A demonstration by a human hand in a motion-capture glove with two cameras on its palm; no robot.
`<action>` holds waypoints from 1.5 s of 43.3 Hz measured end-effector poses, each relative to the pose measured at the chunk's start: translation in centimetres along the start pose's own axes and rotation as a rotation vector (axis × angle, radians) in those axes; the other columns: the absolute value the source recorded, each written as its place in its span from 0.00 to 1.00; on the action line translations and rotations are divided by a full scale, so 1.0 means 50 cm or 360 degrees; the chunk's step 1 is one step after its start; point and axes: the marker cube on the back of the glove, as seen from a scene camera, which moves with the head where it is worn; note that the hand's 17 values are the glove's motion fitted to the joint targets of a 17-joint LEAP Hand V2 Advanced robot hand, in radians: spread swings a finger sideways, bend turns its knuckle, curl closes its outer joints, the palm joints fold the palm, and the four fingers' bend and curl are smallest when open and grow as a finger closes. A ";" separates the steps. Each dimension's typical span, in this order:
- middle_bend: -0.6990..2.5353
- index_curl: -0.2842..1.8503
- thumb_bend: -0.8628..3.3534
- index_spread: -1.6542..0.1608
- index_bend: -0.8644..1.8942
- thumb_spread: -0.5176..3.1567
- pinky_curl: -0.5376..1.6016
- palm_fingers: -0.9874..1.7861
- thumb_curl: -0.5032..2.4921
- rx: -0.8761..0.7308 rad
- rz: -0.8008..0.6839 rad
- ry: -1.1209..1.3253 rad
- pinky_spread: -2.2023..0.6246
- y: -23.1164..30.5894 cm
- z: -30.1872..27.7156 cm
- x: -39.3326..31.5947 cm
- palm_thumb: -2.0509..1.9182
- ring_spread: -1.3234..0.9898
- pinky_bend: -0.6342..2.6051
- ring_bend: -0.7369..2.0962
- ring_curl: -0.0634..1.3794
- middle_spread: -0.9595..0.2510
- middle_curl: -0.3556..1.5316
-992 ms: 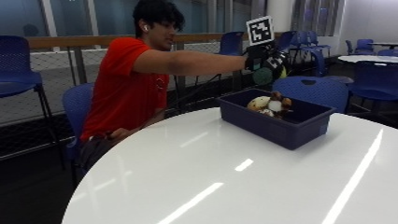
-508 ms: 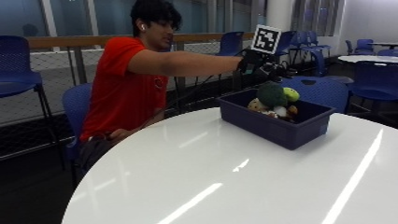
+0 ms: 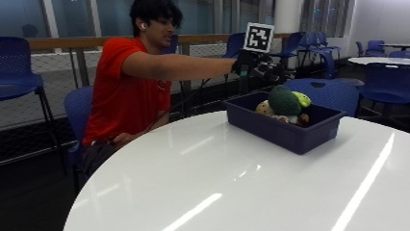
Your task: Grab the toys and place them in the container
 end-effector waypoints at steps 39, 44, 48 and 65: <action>0.26 0.34 0.19 0.70 0.37 0.43 0.39 0.30 0.24 -0.0031 0.0469 -0.0220 0.81 0.333 0.338 0.310 0.49 0.56 0.44 0.32 0.20 0.72 0.31; 0.26 0.33 0.19 0.70 0.38 0.44 0.39 0.30 0.23 0.0000 0.0489 -0.0249 0.81 0.360 0.342 0.333 0.49 0.56 0.44 0.32 0.20 0.72 0.31; 0.26 0.33 0.19 0.70 0.38 0.44 0.39 0.30 0.23 0.0029 0.0492 -0.0246 0.81 0.382 0.342 0.345 0.49 0.56 0.43 0.32 0.20 0.72 0.31; 0.26 0.32 0.19 0.71 0.38 0.44 0.39 0.31 0.23 0.0107 0.0436 -0.0203 0.80 0.432 0.316 0.387 0.49 0.56 0.42 0.32 0.19 0.72 0.31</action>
